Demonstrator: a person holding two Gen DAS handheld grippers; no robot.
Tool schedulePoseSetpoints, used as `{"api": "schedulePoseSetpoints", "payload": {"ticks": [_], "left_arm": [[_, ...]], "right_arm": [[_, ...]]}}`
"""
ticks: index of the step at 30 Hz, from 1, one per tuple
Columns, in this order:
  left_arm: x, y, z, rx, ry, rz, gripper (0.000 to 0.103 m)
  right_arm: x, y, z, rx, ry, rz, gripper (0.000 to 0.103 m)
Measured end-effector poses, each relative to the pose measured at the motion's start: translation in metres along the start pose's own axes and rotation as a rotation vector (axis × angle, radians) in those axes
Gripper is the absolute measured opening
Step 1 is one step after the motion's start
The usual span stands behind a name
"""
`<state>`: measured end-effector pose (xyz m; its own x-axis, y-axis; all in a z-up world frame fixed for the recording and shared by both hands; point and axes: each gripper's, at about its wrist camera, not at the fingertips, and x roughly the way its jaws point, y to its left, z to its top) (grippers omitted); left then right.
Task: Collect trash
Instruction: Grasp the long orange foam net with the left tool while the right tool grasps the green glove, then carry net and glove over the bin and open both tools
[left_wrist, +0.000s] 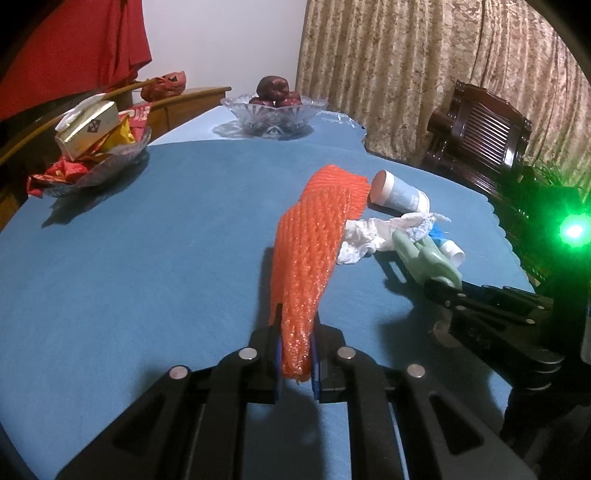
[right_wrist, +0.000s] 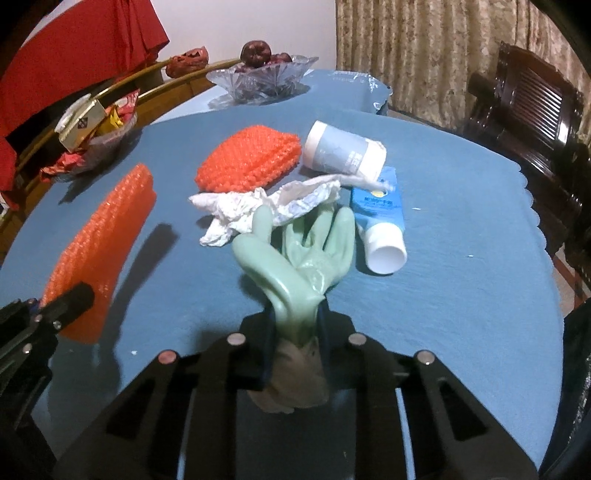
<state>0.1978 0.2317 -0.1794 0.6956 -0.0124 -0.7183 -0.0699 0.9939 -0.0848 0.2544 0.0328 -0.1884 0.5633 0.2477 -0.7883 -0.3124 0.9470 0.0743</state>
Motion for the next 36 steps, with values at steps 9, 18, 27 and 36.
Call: {"api": "schedulePoseSetpoints", "payload": {"ticks": [9,18,27,36], "left_arm": [[-0.02,-0.019,-0.002,0.009,-0.02,-0.019,0.011],[-0.047,-0.043,-0.001,0.018,-0.042,-0.05,0.011],[-0.071,-0.079,0.002,0.067,-0.061,-0.085,0.011],[-0.089,-0.128,0.003,0.133,-0.072,-0.15,0.011]], "right_arm": [[-0.044,-0.016,-0.015,0.018,-0.031,0.035,0.019],[-0.09,-0.036,-0.03,0.045,-0.073,0.02,0.018],[-0.132,-0.058,-0.032,0.07,-0.13,-0.016,0.018],[-0.173,-0.091,-0.043,0.104,-0.173,-0.059,0.018]]}}
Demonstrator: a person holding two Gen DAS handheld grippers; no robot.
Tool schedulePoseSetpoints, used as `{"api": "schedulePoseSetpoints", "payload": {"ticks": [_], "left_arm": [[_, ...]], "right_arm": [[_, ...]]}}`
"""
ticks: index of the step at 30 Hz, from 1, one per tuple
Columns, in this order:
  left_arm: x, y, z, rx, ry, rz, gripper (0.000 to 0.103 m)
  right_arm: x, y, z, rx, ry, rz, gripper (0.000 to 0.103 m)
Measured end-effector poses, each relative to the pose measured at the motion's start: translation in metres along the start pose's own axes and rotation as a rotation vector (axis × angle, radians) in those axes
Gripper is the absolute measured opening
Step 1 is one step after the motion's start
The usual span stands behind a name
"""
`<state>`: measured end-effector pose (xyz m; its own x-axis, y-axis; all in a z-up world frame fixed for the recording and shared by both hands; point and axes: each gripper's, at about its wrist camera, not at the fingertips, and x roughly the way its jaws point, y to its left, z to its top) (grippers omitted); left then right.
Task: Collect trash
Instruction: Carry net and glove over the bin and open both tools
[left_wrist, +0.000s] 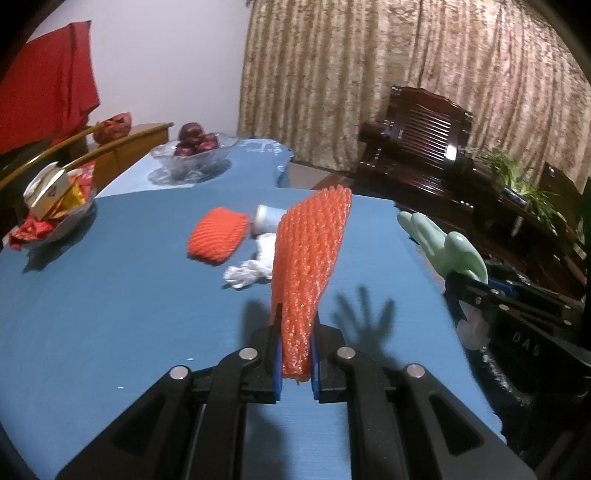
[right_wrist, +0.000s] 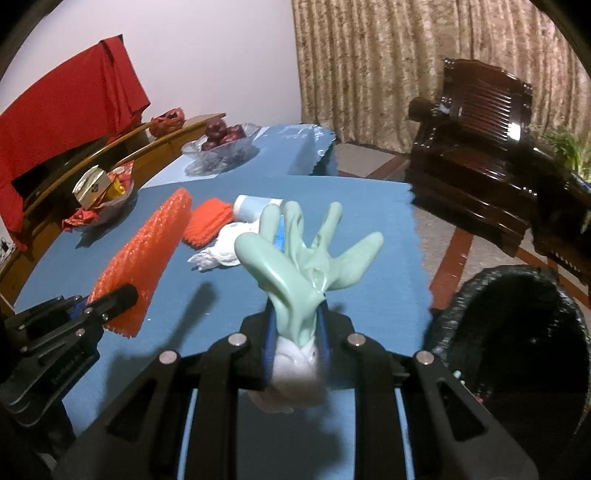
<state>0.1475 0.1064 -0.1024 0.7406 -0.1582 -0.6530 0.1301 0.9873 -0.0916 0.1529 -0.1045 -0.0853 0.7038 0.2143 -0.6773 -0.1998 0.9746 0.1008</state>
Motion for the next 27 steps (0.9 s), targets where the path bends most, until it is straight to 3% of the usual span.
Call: {"api": "schedulePoseSetpoints", "payload": {"ticks": [27], "left_arm": [[0.014,-0.187,0.002,0.213,0.018,-0.272,0.011]], "right_arm": [[-0.098,-0.161,-0.053,0.182,-0.033,-0.264,0.018]]}}
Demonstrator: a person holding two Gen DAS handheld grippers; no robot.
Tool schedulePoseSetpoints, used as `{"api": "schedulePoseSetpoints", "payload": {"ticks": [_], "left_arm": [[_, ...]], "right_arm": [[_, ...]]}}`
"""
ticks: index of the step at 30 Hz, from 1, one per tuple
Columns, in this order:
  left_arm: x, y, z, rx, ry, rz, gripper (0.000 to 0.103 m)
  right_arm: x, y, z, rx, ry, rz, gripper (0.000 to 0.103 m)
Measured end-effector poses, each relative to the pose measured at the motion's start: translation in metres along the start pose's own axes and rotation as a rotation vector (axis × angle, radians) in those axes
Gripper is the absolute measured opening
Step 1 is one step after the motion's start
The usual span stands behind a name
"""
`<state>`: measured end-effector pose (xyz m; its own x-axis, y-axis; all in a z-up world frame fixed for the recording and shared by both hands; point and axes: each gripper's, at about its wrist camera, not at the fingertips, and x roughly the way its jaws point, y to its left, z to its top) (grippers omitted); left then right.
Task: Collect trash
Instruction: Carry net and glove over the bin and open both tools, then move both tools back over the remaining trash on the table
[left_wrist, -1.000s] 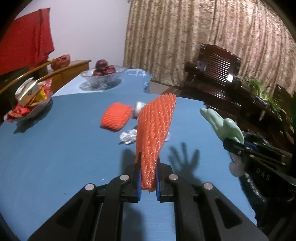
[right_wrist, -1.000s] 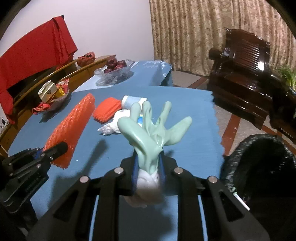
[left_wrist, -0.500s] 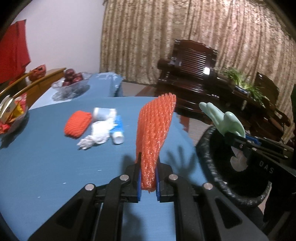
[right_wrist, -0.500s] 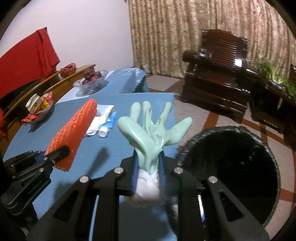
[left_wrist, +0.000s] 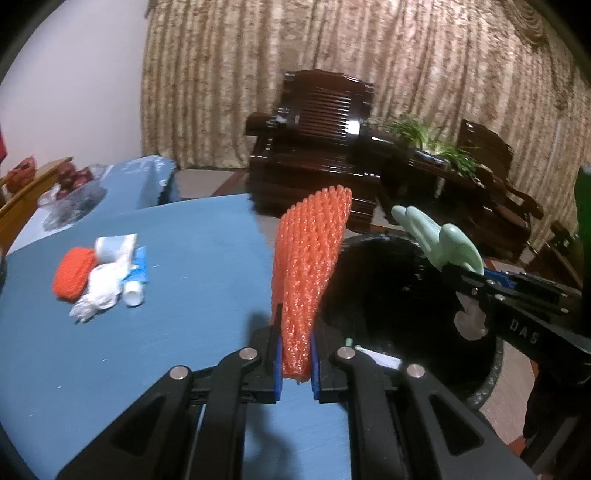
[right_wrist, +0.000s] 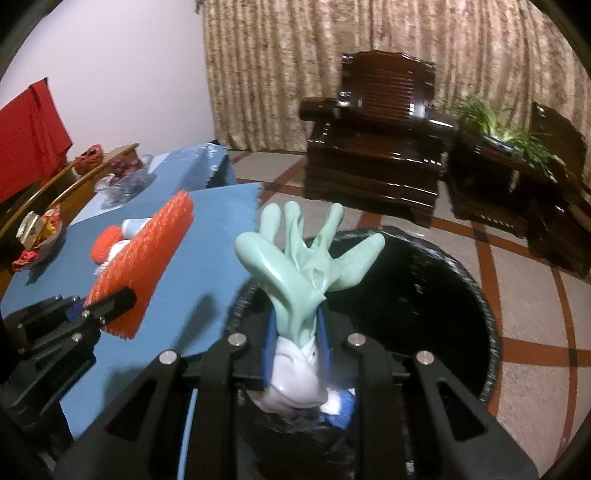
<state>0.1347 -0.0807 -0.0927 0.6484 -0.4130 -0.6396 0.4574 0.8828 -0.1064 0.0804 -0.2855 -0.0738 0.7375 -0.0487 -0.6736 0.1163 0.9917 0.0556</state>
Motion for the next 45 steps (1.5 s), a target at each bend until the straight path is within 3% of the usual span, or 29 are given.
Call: {"api": "schedulePoseSetpoints", "payload": {"ticks": [9,23,26,27,28,31,32,34,37,45], "left_arm": [[0.028,-0.051,0.006,0.056,0.02,-0.087,0.011],[0.09,-0.097,0.003,0.076,0.125,-0.182,0.012],[0.092,-0.095,-0.001,0.081,0.133,-0.188,0.02],[0.091,-0.093,-0.003,0.081,0.135,-0.191,0.028],[0.09,-0.091,-0.004,0.077,0.135,-0.193,0.038],[0.086,-0.084,-0.004,0.058,0.128,-0.199,0.051],[0.085,-0.082,-0.004,0.054,0.128,-0.197,0.055],[0.081,-0.075,-0.003,0.043,0.117,-0.185,0.069],[0.073,-0.062,-0.002,0.021,0.101,-0.159,0.078],[0.039,-0.002,-0.003,-0.095,0.045,-0.066,0.091]], "right_arm": [[0.001,-0.054,-0.021,0.035,0.037,-0.084,0.019],[0.025,-0.083,-0.037,0.032,0.099,-0.119,0.019],[0.031,-0.089,-0.039,0.043,0.113,-0.124,0.02],[0.033,-0.091,-0.04,0.046,0.119,-0.125,0.02],[0.034,-0.094,-0.041,0.047,0.122,-0.127,0.022],[0.04,-0.098,-0.046,0.054,0.144,-0.146,0.034],[0.042,-0.1,-0.047,0.061,0.148,-0.15,0.052],[0.039,-0.1,-0.049,0.078,0.127,-0.162,0.075],[0.032,-0.096,-0.049,0.072,0.093,-0.164,0.088],[0.014,-0.071,-0.034,0.072,0.018,-0.075,0.094]]}}
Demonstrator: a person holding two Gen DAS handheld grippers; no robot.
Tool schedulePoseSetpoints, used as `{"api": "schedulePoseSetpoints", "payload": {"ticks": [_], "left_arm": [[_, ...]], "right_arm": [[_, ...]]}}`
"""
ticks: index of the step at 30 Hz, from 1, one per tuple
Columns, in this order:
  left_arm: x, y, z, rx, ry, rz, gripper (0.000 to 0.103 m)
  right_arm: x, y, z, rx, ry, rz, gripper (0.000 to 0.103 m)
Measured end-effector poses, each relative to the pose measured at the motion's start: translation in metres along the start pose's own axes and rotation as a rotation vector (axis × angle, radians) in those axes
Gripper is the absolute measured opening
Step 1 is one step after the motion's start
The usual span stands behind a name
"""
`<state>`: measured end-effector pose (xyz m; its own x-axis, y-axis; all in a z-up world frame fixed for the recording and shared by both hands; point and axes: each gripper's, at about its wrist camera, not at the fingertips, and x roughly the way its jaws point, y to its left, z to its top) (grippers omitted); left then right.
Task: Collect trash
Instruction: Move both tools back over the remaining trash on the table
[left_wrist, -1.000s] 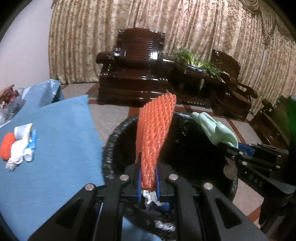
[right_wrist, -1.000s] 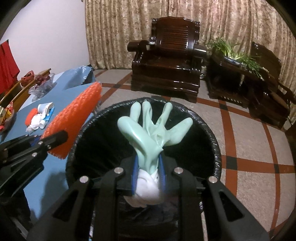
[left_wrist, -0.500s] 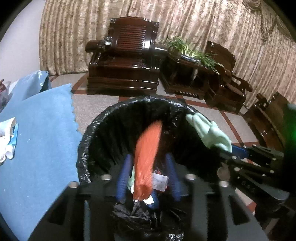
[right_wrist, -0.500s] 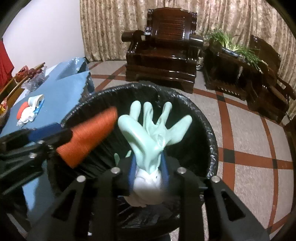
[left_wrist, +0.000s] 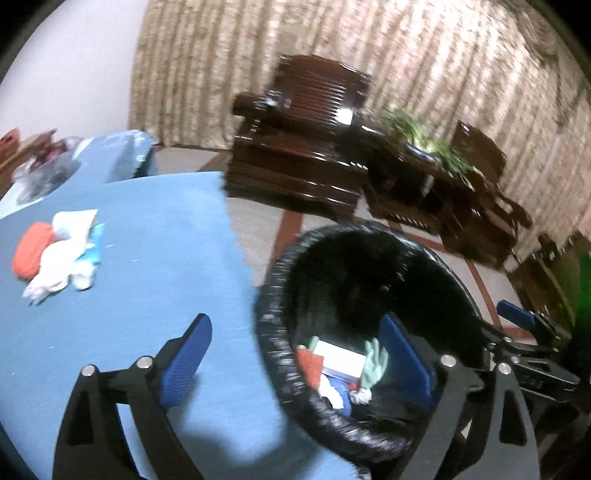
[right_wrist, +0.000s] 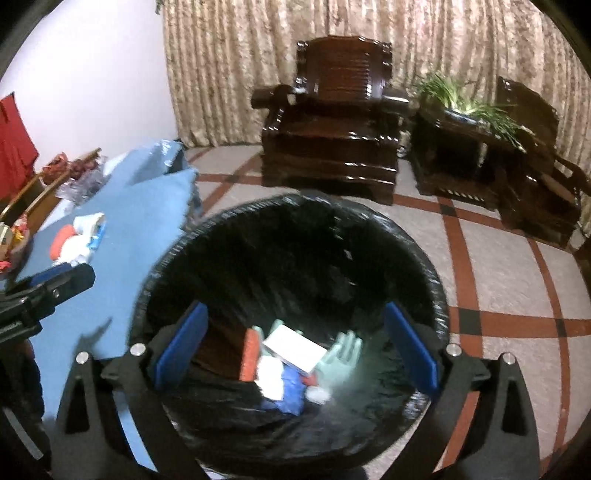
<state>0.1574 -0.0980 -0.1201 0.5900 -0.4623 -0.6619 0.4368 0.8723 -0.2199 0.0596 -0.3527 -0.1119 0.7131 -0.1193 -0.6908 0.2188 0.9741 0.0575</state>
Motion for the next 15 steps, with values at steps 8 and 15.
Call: {"api": "schedulePoseSetpoints", "payload": {"ticks": [8,15], "left_arm": [[-0.047,0.068,-0.003,-0.091,-0.077,0.139,0.092],[-0.081,0.134,-0.01,-0.158,-0.125,0.274,0.092]], "right_arm": [[-0.001,0.061,0.02,-0.066,-0.03,0.106,0.095],[0.013,0.129,0.038,-0.141,-0.044,0.197,0.095]]}}
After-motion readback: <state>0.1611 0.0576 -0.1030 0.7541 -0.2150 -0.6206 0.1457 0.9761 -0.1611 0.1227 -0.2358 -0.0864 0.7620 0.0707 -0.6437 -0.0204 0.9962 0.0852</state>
